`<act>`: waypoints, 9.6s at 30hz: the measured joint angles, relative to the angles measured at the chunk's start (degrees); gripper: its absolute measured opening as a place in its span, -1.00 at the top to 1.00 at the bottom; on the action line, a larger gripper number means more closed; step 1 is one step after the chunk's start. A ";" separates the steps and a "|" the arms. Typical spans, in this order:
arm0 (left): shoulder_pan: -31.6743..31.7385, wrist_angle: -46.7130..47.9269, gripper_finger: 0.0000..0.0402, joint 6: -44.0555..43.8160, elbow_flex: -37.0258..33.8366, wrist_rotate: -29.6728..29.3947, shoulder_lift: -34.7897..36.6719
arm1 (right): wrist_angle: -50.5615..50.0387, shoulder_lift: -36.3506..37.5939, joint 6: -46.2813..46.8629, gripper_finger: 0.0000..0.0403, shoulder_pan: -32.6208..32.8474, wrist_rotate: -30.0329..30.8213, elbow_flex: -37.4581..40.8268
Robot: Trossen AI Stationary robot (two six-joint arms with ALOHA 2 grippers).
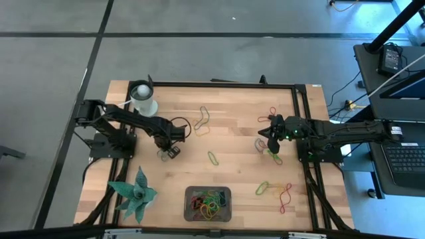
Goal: Pick and place rubber bands into bin
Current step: Put the blue rubber band into the black bin, then put the black rubber band into the black bin
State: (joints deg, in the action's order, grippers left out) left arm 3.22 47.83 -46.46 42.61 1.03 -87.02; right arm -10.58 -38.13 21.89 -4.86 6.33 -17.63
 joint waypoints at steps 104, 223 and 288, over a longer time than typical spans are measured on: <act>-21.38 35.59 0.99 26.45 90.76 -23.78 -38.38 | -3.47 7.76 -7.20 0.95 0.04 -14.70 0.00; 1.38 -27.06 0.99 30.67 -8.37 -9.27 35.08 | -57.80 -73.47 -25.14 0.88 -33.99 2.62 -47.60; 1.38 -18.28 0.99 50.31 -8.37 -5.57 36.89 | -45.10 -81.17 22.88 1.00 25.62 11.78 -98.97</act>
State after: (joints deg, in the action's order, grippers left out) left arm 4.60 29.55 3.85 34.24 -4.54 -50.13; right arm -55.68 -119.30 44.77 20.75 18.11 -116.59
